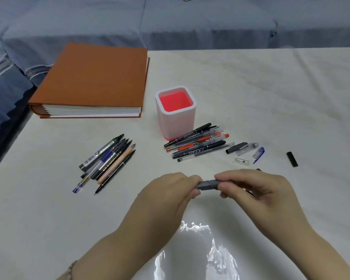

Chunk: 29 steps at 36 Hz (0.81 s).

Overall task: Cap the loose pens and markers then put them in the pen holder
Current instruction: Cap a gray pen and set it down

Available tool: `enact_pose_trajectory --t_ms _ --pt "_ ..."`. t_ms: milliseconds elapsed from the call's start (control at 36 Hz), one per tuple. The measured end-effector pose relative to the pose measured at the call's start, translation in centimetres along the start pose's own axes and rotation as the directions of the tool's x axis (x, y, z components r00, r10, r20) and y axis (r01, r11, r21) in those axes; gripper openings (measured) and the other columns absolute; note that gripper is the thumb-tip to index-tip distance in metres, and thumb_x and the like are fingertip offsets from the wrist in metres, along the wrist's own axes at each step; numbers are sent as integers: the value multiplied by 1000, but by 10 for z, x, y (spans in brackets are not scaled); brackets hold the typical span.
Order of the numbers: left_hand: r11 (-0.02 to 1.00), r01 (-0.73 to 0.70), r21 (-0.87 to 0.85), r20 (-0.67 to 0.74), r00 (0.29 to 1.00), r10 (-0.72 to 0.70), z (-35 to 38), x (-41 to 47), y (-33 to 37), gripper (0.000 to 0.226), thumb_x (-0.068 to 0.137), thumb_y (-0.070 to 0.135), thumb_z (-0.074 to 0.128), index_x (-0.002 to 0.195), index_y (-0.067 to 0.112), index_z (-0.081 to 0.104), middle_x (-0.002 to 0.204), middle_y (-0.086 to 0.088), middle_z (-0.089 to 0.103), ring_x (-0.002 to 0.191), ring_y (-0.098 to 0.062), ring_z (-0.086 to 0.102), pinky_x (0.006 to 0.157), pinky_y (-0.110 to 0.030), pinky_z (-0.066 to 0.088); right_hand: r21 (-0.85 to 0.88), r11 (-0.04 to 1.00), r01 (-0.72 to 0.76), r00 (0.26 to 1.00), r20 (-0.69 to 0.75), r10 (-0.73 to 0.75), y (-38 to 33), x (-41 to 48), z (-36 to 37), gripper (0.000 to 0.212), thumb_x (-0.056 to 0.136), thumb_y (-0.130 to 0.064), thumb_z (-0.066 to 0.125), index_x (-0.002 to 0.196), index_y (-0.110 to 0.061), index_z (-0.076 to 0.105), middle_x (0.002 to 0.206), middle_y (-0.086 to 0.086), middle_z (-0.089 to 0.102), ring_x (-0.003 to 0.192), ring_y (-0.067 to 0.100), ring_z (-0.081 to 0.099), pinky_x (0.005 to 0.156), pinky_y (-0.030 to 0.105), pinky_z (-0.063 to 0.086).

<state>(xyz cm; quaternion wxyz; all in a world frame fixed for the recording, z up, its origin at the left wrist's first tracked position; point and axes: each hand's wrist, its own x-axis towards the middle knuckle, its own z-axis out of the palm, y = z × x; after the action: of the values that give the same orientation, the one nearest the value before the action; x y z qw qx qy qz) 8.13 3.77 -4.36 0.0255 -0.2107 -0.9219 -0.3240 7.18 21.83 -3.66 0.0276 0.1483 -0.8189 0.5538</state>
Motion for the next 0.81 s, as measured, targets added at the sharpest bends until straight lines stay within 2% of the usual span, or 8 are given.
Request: enact_pose_trajectory --t_ms 194,278,361,444,556,639,722,806 --pt "991 -109 84 -35 993 112 5 2 3 14 88 23 39 90 19 51 62 2 56 56 -15 46 56 -29 36 21 999 40 998 -46 -39 1 -8 1 11 71 -34 60 79 -40 66 73 -21 68 63 1 66 63 8 48" --pt "983 -145 112 29 989 142 6 8 0 14 87 26 37 88 19 50 61 0 55 54 -18 49 56 -29 36 95 995 -6 997 -70 13 7 -9 5 13 70 -32 61 76 -42 68 69 -21 69 60 3 66 63 11 50" --pt "995 5 96 166 986 -21 11 23 5 41 87 47 24 97 21 54 85 -1 60 81 -19 57 72 -30 40 104 990 -96 993 -63 103 17 -5 16 23 72 -20 70 71 -43 69 68 -12 71 60 6 66 64 15 51" --pt "990 98 104 211 970 -118 22 34 -4 33 96 38 32 109 19 56 102 -2 59 98 -17 53 85 -31 39 28 982 -185 983 -17 185 26 4 21 33 79 -9 65 72 -41 65 68 -12 70 63 6 65 67 17 50" --pt "972 198 -129 50 980 -193 21 36 -9 18 93 26 45 101 24 61 89 4 63 87 -11 56 78 -27 42 -139 965 -223 973 23 228 41 20 7 27 83 -11 62 95 -35 64 67 -17 67 71 2 64 68 8 45" --pt "917 260 -302 -140 939 -313 12 37 -17 22 88 20 55 82 41 56 83 11 52 80 -6 57 78 -19 43 -326 912 -250 968 -112 225 59 36 -17 22 86 -9 56 99 -22 68 78 -15 63 71 10 60 70 20 46" --pt "739 321 -592 -217 820 -530 -3 39 -22 19 88 18 56 77 33 60 65 11 57 74 -17 66 78 -25 51 -476 832 -285 958 -180 225 75 53 -38 26 85 -3 51 100 -16 68 96 1 65 82 19 57 72 19 38" --pt "485 264 -834 -168 715 -679 -14 42 -24 14 90 17 51 77 16 57 51 6 61 64 -9 66 73 -23 58 -568 763 -309 951 -164 263 83 65 -52 25 86 -6 50 105 -12 66 106 7 65 89 20 55 79 22 37"
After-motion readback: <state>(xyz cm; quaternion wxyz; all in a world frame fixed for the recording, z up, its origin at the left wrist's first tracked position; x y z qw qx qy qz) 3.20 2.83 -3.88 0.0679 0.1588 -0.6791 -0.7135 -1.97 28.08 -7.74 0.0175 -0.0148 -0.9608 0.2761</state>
